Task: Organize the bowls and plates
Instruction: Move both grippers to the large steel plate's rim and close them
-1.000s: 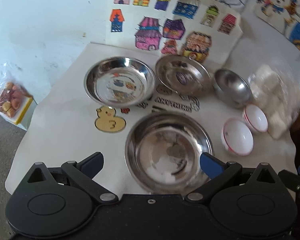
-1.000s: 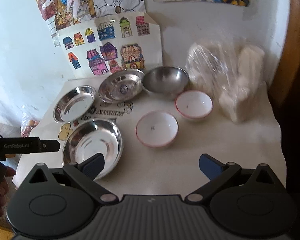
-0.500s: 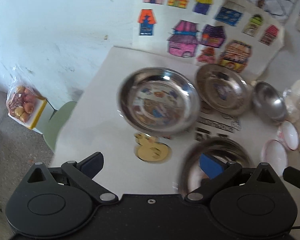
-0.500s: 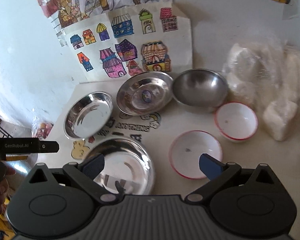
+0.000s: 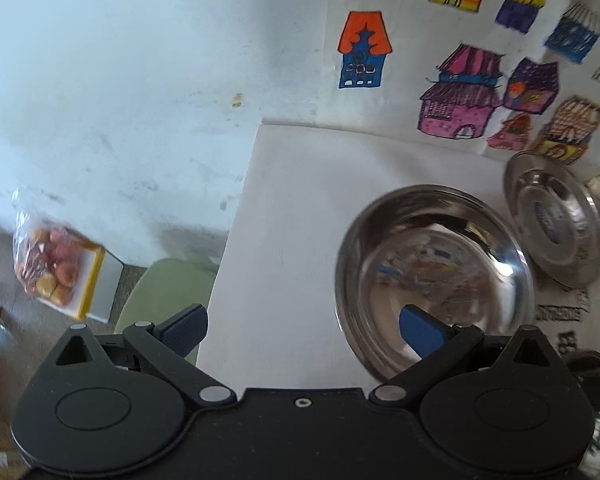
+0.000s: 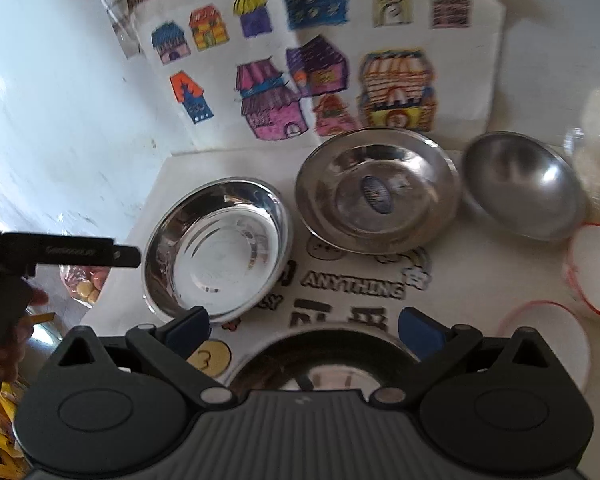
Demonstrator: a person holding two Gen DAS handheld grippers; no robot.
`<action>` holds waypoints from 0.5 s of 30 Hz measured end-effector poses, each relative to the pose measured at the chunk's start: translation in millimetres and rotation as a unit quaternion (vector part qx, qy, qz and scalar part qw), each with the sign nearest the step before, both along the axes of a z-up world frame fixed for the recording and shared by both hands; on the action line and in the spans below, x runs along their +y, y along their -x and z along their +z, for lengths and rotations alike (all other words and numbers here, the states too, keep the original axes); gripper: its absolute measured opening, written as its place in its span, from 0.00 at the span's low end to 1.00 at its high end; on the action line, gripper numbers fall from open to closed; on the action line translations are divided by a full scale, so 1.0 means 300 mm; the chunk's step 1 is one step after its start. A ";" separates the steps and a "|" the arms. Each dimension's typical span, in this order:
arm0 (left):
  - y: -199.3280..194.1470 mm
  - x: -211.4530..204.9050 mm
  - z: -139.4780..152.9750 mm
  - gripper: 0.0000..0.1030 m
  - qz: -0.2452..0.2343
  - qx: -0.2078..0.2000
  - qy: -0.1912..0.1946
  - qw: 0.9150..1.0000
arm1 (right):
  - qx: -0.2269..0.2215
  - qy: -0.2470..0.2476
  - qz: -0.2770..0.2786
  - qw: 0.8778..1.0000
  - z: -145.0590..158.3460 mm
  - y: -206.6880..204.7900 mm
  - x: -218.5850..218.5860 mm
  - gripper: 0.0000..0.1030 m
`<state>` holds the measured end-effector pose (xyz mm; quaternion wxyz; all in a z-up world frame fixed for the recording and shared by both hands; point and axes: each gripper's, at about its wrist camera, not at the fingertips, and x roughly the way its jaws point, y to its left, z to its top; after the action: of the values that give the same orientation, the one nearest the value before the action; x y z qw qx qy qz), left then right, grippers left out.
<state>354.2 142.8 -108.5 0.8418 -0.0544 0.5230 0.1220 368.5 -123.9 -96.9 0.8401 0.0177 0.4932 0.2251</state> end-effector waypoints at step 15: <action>-0.101 0.008 -0.079 0.74 -0.043 0.013 0.023 0.999 | 0.053 -0.003 -0.021 0.998 -0.155 -0.154 0.118 0.78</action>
<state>384.3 145.2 -132.1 0.8381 -0.0498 0.5382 0.0739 414.8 -88.5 -143.4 0.8172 0.0420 0.5359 0.2076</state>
